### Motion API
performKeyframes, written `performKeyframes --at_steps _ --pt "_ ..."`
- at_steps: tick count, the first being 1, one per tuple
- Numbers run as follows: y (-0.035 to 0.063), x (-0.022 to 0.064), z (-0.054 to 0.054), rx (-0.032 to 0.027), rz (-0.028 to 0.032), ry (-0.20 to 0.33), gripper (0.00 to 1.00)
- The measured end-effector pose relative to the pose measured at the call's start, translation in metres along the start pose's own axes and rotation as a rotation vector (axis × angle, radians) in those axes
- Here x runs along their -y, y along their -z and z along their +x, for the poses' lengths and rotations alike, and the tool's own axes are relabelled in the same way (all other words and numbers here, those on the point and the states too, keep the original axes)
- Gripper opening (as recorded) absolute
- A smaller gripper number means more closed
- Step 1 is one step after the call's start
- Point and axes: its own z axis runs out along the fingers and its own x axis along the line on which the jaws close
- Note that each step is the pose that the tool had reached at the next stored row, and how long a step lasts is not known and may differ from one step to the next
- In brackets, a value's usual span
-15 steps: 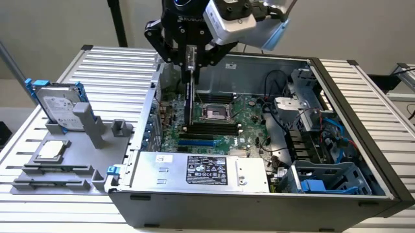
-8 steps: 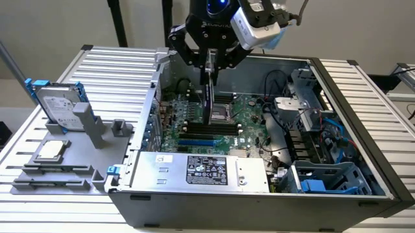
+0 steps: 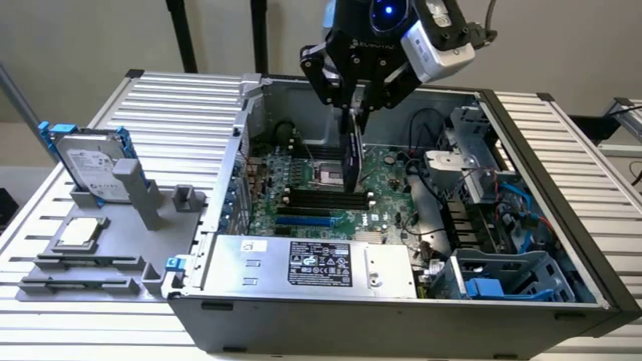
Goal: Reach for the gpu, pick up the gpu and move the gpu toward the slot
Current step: 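Pick up the gpu and move the gpu toward the slot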
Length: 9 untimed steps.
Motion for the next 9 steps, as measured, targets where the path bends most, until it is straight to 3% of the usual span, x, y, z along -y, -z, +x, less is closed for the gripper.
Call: performKeyframes --at_steps 3,9 --pt "-0.0001 0.0000 -0.0116 -0.0039 0.0035 0.000 0.27" --pt "-0.0001 0.0000 -0.0126 -0.0057 0.0036 0.000 0.27"
